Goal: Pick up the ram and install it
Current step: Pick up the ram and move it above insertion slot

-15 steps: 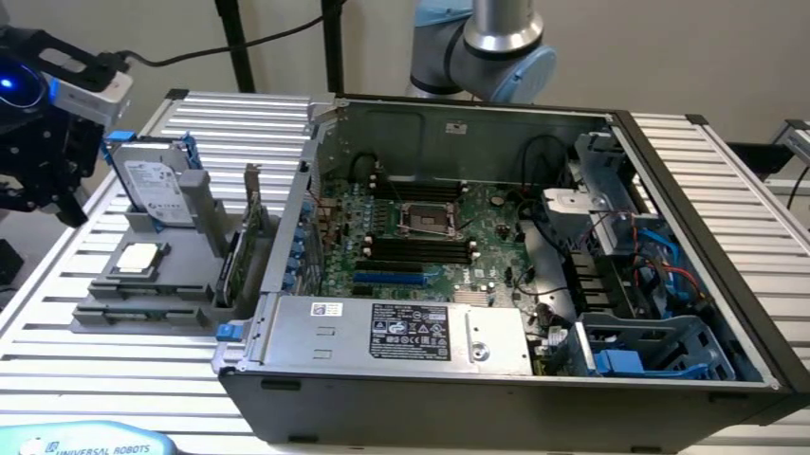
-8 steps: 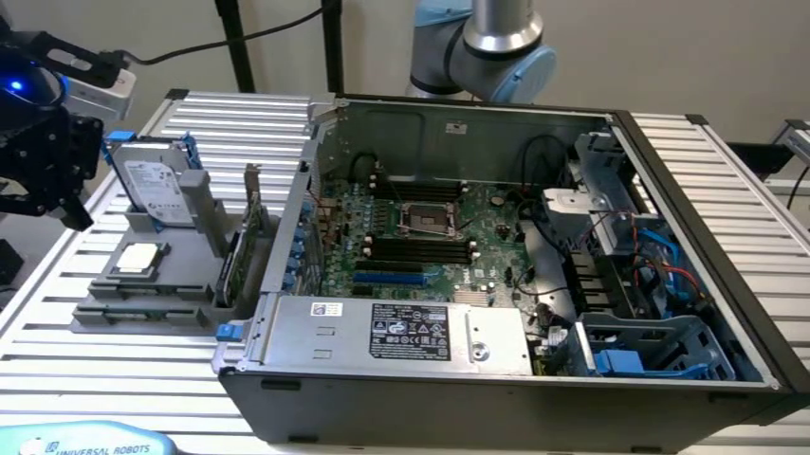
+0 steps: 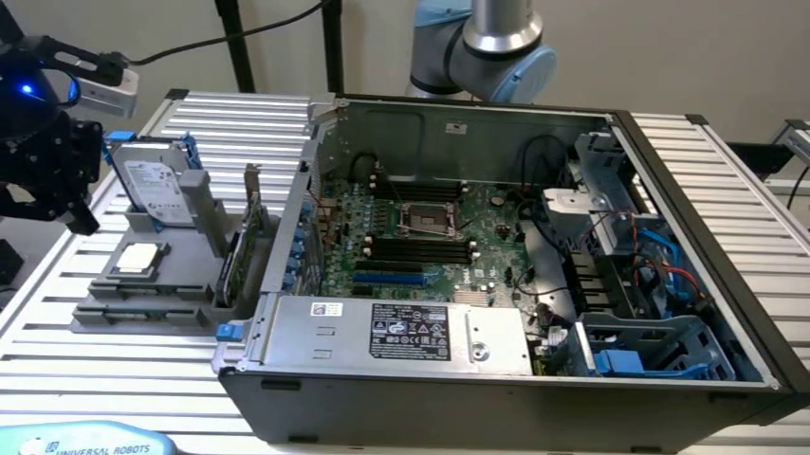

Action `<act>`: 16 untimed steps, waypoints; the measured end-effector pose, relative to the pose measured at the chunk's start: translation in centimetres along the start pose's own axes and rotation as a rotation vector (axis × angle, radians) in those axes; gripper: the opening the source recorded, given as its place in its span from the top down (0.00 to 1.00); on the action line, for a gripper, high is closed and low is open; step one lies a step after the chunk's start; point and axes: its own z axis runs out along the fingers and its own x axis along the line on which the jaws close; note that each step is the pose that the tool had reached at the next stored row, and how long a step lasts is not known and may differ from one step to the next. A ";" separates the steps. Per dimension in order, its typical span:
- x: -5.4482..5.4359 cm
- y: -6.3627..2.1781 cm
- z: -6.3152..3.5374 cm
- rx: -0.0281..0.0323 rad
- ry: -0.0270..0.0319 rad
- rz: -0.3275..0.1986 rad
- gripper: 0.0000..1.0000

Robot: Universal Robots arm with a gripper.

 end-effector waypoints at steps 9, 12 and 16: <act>-0.1 -0.62 1.32 0.0047 0.0142 -0.077 0.89; -0.1 -0.63 1.82 0.0063 0.0149 -0.133 0.89; -0.2 -0.64 2.52 0.0076 0.0154 -0.194 0.89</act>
